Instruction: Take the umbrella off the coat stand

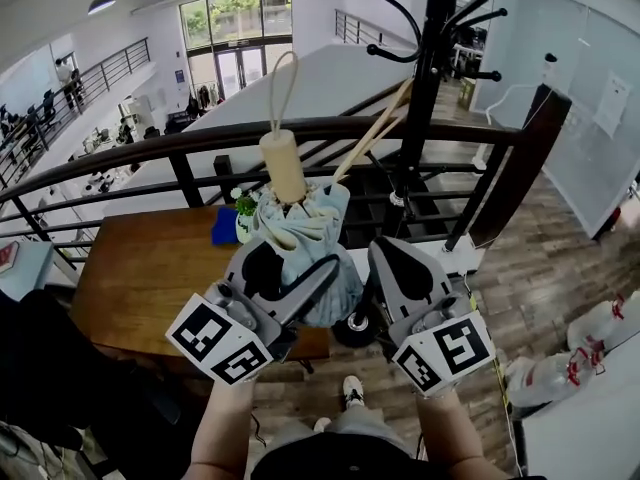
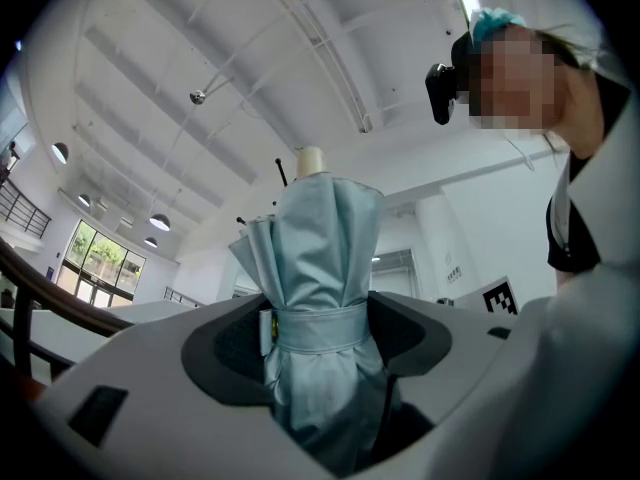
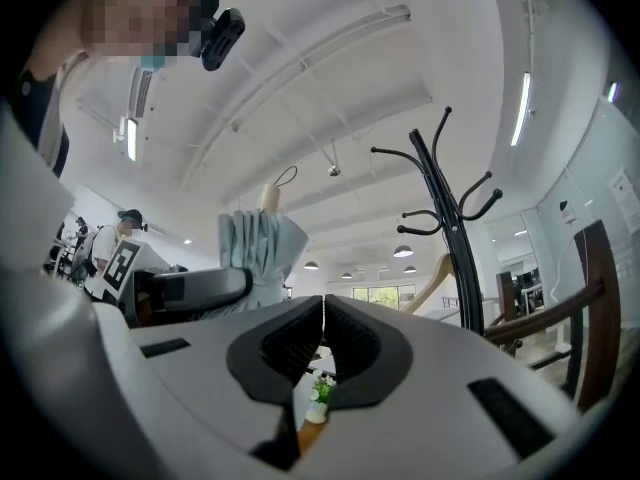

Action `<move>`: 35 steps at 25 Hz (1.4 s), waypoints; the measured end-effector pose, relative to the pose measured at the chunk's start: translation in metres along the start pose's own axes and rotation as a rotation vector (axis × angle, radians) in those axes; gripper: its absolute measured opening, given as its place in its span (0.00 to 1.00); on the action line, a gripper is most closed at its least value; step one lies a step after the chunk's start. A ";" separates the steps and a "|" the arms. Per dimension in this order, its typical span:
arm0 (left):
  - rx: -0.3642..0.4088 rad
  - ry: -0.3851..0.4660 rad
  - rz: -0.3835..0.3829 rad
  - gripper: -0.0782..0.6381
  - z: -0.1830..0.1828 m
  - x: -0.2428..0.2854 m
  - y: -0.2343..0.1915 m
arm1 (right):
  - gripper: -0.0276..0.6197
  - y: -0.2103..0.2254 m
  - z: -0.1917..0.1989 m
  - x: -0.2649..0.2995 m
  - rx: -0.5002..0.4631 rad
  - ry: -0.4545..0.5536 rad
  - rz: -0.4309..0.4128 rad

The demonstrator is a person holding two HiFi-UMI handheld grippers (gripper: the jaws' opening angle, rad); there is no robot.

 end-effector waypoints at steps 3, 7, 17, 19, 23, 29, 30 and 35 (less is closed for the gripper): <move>-0.003 -0.017 -0.025 0.54 0.009 -0.006 0.000 | 0.09 -0.001 0.006 -0.004 0.014 -0.020 0.010; -0.009 -0.038 -0.053 0.54 0.016 -0.016 -0.003 | 0.09 -0.005 0.016 -0.006 0.017 -0.059 0.027; -0.059 -0.073 -0.121 0.53 0.036 -0.042 -0.011 | 0.09 -0.013 0.046 -0.018 0.047 -0.150 0.047; -0.061 -0.082 -0.130 0.53 0.039 -0.046 -0.012 | 0.09 -0.015 0.047 -0.019 0.041 -0.155 0.039; -0.047 -0.083 -0.145 0.53 0.041 -0.046 -0.015 | 0.08 -0.013 0.047 -0.020 0.031 -0.164 0.042; -0.064 -0.081 -0.151 0.53 0.044 -0.048 -0.007 | 0.08 -0.012 0.050 -0.027 0.058 -0.157 0.039; -0.065 -0.082 -0.146 0.53 0.045 -0.047 -0.006 | 0.08 -0.012 0.050 -0.027 0.061 -0.155 0.036; -0.056 -0.094 -0.136 0.53 0.048 -0.045 -0.004 | 0.08 -0.015 0.052 -0.024 0.069 -0.157 0.027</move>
Point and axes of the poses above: the fingertips, and each gripper's own axes: x forward along the fingers, y to its right, z out of its underside, the point moved 1 cm from there along -x, backward along the fingers, and after that the axes turned 11 degrees about y, right-handed, at the moved point
